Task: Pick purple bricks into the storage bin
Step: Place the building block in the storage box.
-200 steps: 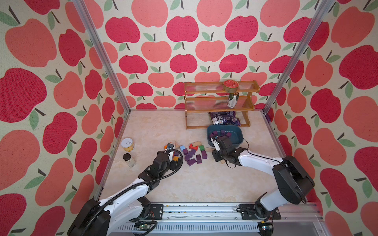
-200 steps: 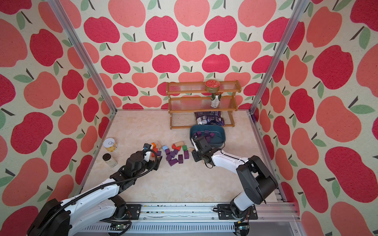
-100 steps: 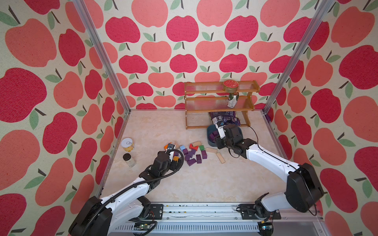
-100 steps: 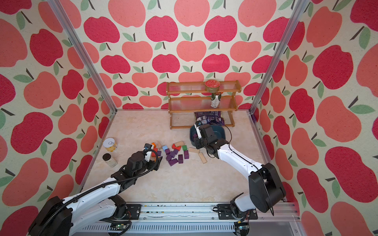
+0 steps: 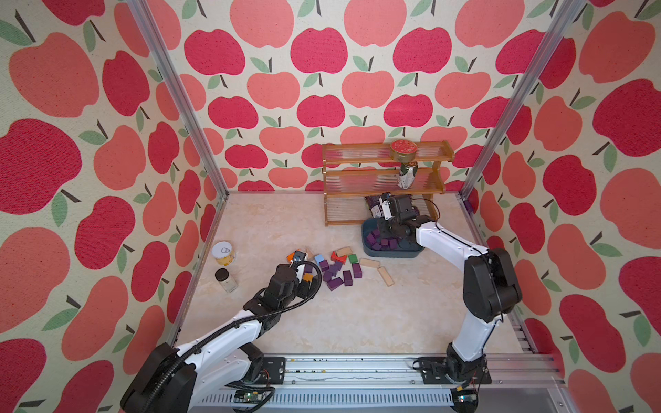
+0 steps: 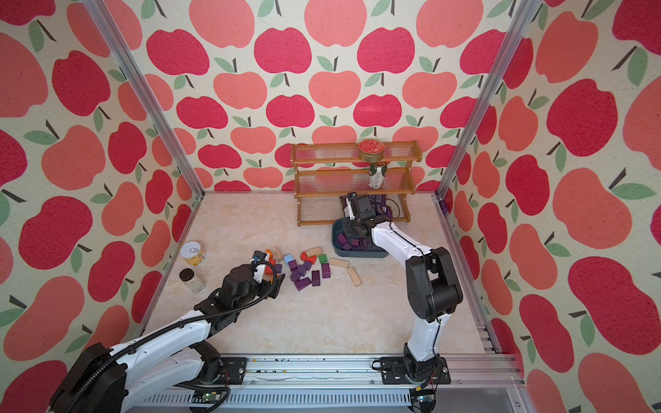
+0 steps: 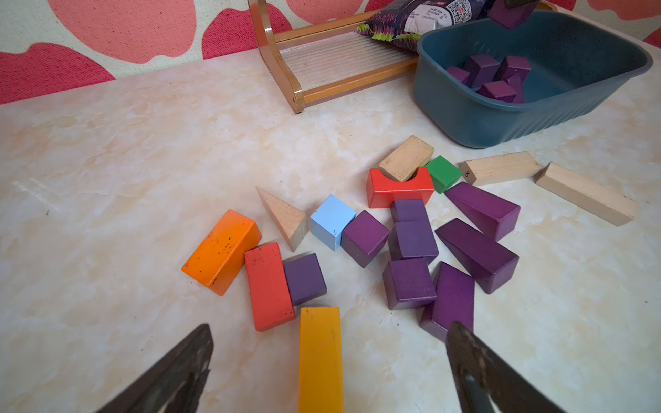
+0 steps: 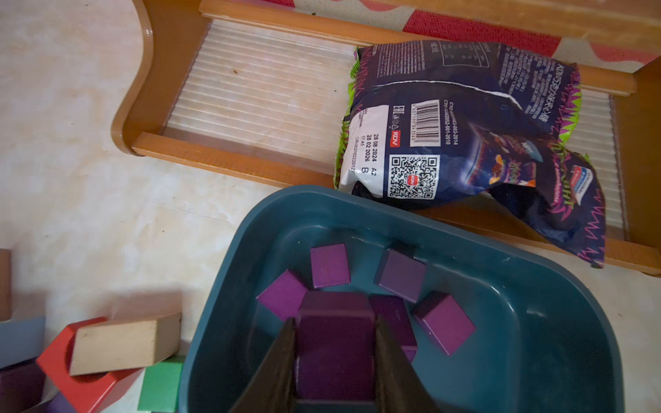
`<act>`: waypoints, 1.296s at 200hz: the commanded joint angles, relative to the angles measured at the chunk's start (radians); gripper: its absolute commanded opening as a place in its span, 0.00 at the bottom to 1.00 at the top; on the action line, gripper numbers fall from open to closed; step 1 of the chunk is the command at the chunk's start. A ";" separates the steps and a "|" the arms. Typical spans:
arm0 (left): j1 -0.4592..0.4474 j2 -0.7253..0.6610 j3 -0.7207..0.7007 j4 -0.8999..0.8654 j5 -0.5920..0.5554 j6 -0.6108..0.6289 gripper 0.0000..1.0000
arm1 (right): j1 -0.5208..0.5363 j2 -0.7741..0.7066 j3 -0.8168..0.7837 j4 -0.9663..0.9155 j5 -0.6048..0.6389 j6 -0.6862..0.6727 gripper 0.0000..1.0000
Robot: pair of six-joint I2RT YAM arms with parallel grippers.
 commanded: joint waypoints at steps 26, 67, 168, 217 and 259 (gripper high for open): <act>0.005 0.004 0.025 -0.009 0.014 -0.006 0.99 | -0.017 0.117 0.110 -0.093 0.033 -0.027 0.29; 0.005 0.004 0.024 -0.009 0.013 -0.004 0.99 | -0.031 0.161 0.104 -0.071 0.038 -0.020 0.29; 0.005 0.004 0.026 -0.009 0.013 -0.004 0.99 | -0.039 0.238 0.113 -0.047 0.075 -0.011 0.30; 0.005 0.009 0.026 -0.009 0.014 -0.003 0.99 | -0.041 0.198 0.071 -0.007 0.055 -0.002 0.53; 0.005 0.013 0.028 -0.010 0.009 -0.013 0.99 | -0.041 0.119 0.021 0.009 0.034 0.015 0.74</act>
